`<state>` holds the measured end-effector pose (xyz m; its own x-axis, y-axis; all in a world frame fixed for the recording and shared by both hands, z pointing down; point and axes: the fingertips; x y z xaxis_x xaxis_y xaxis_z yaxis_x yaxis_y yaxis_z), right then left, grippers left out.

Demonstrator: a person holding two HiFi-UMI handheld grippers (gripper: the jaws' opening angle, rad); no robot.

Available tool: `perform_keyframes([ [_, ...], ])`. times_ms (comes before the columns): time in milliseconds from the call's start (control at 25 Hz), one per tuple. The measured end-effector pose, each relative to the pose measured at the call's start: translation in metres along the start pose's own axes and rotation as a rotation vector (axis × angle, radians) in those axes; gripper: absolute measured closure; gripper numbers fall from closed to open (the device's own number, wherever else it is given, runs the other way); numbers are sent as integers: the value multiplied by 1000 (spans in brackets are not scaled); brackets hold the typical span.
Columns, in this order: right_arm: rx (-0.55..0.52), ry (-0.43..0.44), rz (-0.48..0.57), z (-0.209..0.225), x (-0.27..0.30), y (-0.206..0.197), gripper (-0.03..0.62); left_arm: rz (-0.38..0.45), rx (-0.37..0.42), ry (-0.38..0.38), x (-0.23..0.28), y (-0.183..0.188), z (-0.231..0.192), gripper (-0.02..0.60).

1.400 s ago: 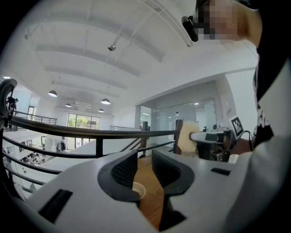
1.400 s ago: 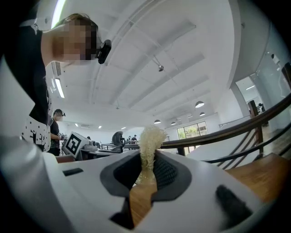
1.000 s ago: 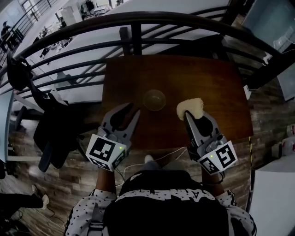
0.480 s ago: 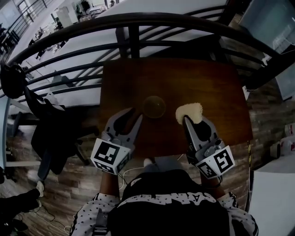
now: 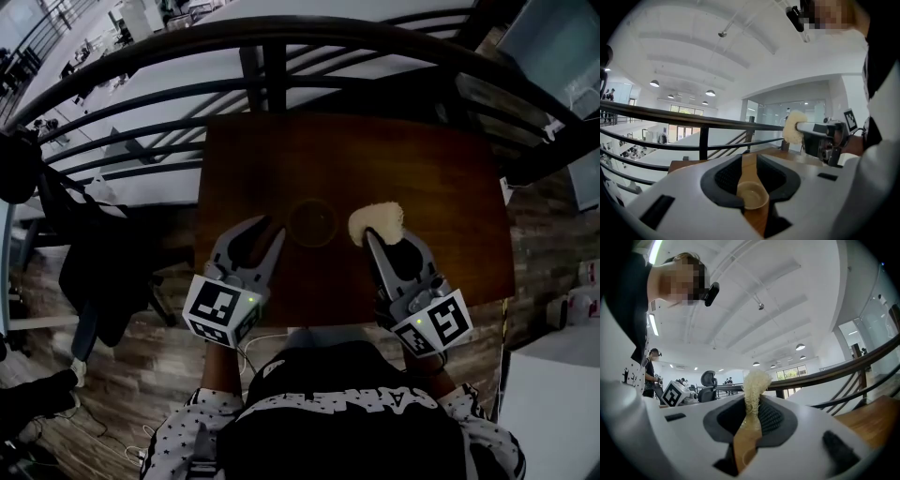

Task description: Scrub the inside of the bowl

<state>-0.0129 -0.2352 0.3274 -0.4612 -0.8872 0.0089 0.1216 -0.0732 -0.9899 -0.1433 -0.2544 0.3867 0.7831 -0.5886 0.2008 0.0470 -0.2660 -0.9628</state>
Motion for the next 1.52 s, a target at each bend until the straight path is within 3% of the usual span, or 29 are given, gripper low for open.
perform_keyframes([
  [480, 13, 36, -68, 23, 44, -30, 530, -111, -108, 37, 40, -58, -40, 488],
  [1240, 45, 53, -150, 48, 50, -73, 530, -338, -308, 53, 81, -156, -54, 468],
  [1520, 31, 72, -153, 53, 49, -80, 531, -358, -361, 62, 95, -172, -57, 462],
])
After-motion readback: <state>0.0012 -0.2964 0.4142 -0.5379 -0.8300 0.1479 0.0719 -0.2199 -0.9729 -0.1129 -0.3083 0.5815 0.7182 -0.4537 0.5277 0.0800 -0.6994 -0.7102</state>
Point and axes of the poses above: the fingertips, and each gripper's own axes: x forward along the fingers, z to its right, y out of its top, and after that the axes turned 13 degrees about -y, right-handed
